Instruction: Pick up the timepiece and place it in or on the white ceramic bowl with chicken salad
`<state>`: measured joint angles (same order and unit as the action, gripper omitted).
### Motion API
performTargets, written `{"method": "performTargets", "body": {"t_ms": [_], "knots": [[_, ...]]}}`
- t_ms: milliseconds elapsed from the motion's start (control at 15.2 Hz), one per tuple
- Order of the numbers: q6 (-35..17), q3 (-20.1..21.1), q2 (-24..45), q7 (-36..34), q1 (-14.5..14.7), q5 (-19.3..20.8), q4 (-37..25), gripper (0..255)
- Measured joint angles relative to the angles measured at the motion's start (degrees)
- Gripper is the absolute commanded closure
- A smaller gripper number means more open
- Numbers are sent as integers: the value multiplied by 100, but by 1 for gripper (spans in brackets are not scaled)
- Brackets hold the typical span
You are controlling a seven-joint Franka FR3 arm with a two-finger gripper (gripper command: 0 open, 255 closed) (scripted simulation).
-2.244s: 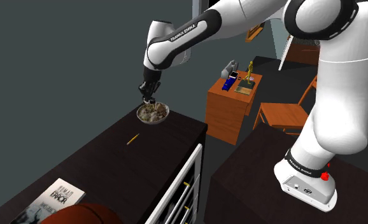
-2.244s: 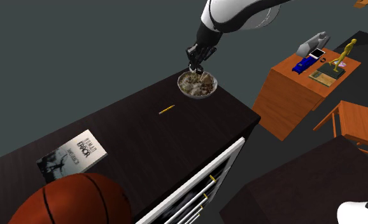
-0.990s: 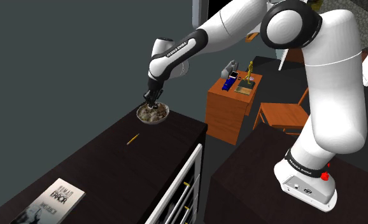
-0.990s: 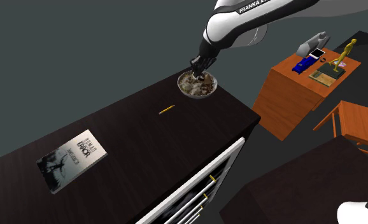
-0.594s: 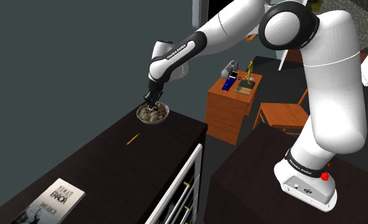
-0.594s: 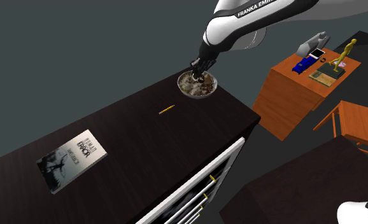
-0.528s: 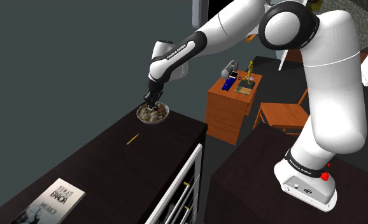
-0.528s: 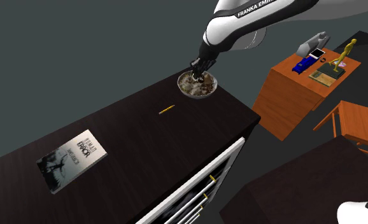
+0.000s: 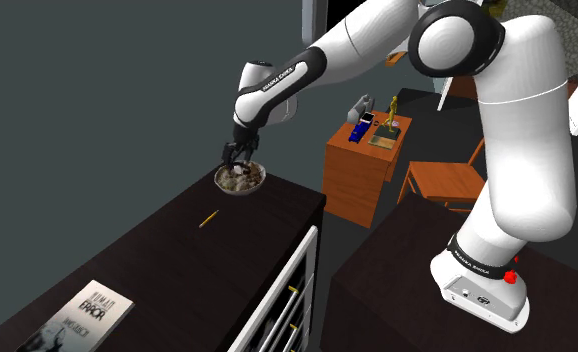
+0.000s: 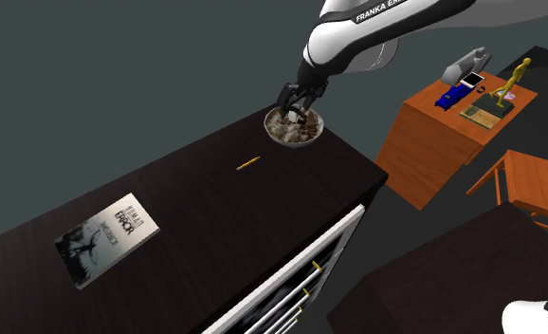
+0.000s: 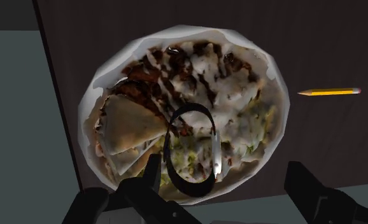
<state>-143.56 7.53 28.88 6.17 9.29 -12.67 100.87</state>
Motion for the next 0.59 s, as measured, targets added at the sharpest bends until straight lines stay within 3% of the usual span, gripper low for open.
{"method": "performTargets", "body": {"t_ms": [198,594], "knots": [[312,-10,-374,5,-68,-8,65,0],[388,-10,-509,17,-92,-20,130,0]]}}
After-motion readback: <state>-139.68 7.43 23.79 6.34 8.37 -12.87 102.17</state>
